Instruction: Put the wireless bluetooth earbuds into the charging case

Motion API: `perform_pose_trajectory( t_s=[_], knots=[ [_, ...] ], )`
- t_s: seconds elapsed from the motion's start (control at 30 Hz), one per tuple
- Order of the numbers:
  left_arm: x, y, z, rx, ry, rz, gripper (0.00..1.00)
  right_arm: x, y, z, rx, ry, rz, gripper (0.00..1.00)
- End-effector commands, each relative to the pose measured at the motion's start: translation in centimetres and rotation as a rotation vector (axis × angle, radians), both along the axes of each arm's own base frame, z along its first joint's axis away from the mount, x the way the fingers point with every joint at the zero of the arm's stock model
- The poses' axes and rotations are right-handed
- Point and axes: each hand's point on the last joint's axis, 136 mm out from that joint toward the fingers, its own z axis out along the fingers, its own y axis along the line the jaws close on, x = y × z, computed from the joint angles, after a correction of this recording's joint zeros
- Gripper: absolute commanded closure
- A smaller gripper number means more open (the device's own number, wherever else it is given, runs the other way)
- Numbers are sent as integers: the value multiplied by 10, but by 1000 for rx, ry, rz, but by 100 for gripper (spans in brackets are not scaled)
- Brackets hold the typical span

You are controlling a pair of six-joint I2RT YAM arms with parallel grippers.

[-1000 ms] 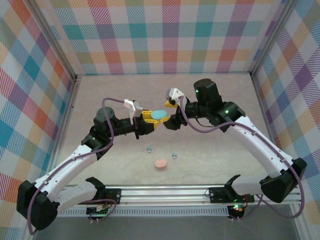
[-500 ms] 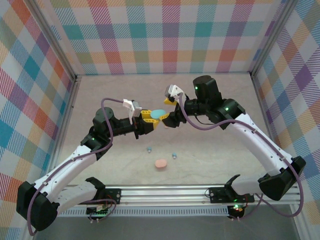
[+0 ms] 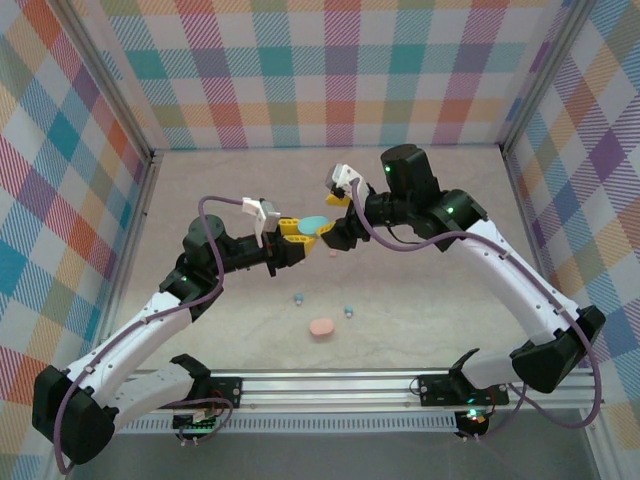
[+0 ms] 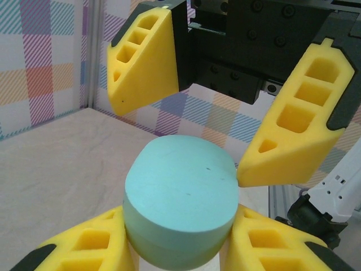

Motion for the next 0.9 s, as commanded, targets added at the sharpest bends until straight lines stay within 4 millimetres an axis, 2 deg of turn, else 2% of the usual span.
perform_pose_trajectory(
  t_s=[0.0,0.3,0.43,0.5,0.53,0.6,0.67,0.77,0.87],
  knots=[
    [-21,-2,5,-11,-22,-91,92,30,-11,20,19,-64,-120,24],
    [-20,-4,2,-7,-14,-93,92,33,-14,37,59,-92,-142,25],
    [-21,-2,6,-1,-27,-91,93,32,-21,46,118,-11,-175,25],
    [-21,-2,7,7,-34,-89,93,20,-25,51,170,67,-147,23],
    [-22,-2,8,11,-36,-91,93,5,-24,51,186,76,-75,23],
    [-23,-3,11,16,-36,-102,93,-24,-24,46,204,34,68,24],
    [-27,-5,14,28,-36,-139,95,-43,-29,32,208,-36,144,17],
    [-34,-10,16,58,-13,-207,98,-59,-33,21,194,-64,210,11],
    [-37,-11,17,81,-10,-237,98,-65,-31,18,183,-29,258,10]
  ],
)
